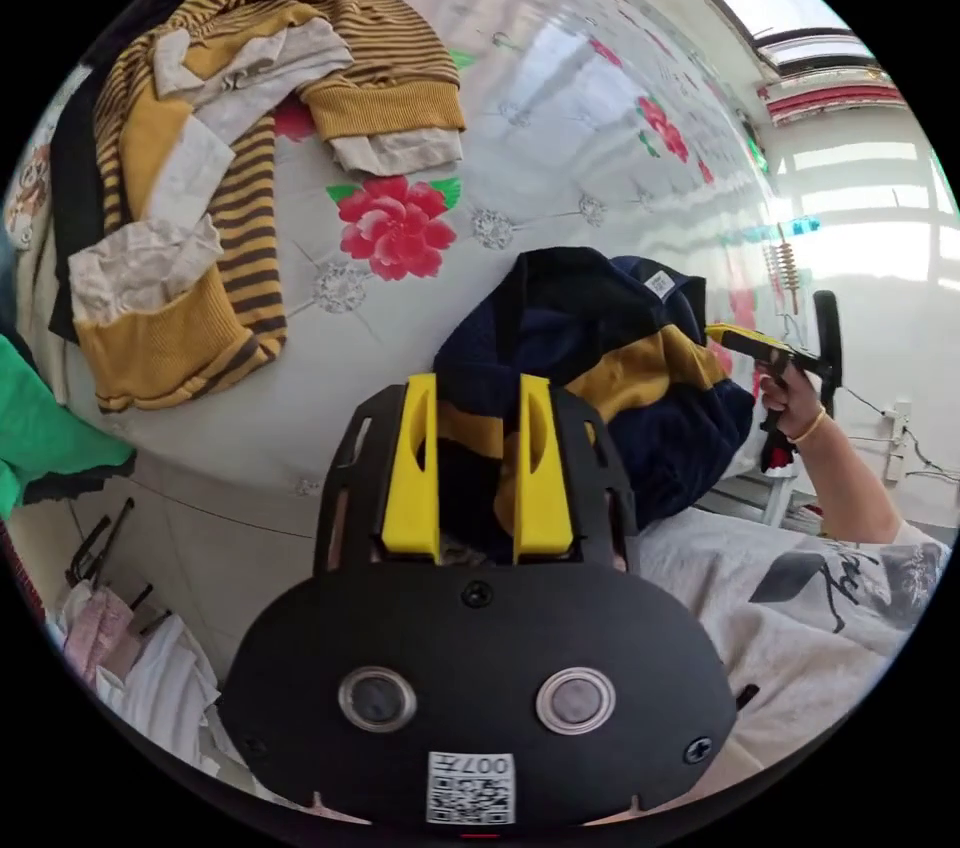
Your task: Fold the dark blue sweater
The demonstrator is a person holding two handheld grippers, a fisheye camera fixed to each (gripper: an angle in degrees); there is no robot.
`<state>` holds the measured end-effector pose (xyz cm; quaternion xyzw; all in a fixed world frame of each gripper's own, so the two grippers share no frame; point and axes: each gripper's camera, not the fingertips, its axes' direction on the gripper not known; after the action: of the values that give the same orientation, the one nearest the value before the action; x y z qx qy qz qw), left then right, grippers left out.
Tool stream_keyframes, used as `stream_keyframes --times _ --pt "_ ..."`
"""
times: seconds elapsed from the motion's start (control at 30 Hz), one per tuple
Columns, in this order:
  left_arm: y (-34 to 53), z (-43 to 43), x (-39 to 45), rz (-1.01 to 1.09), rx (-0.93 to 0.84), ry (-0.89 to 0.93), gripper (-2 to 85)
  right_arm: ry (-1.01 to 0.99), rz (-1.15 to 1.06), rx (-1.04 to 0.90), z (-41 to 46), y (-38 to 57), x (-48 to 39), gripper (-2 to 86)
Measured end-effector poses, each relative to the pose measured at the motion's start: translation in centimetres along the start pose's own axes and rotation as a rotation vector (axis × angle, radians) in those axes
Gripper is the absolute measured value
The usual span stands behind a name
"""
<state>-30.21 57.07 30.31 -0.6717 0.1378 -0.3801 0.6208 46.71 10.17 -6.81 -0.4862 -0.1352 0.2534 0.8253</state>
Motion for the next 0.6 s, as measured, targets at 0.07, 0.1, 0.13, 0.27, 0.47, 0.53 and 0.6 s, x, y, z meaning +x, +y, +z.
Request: stream_keyframes --times 0.07,0.1,0.13,0.27,0.47,0.53,0.6 --pt "-0.1 0.1 1.1 0.028 -0.020 -0.030 4.3 -0.099 -0.042 -0.096 1.2 1.7 -1.5 1.2" --pt "0.0 0.0 1.8 0.052 -0.031 -0.012 3.4 -0.109 -0.057 -0.109 1.3 2.3 -2.0 0.9" --pt "0.4 -0.4 2.3 0.065 -0.021 0.004 2.6 -0.076 -0.085 -0.137 1.4 3.4 -2.8 0.5" --pt "2.6 -4.5 3.2 0.076 0.103 0.039 0.8 0.047 -0.099 0.045 -3.9 7.7 -3.3 -0.1" --pt "7.7 -15.5 5.7 0.193 0.372 0.066 -0.3 0.134 -0.139 0.525 -20.7 18.1 -4.4 -0.2" --pt "10.2 -20.5 7.1 0.282 0.518 0.121 -0.4 0.150 -0.190 0.644 -25.1 22.1 -5.8 -0.2" --pt "12.4 -24.3 7.9 0.339 0.629 0.198 -0.4 0.194 -0.221 0.758 -29.0 26.3 -7.4 -0.2"
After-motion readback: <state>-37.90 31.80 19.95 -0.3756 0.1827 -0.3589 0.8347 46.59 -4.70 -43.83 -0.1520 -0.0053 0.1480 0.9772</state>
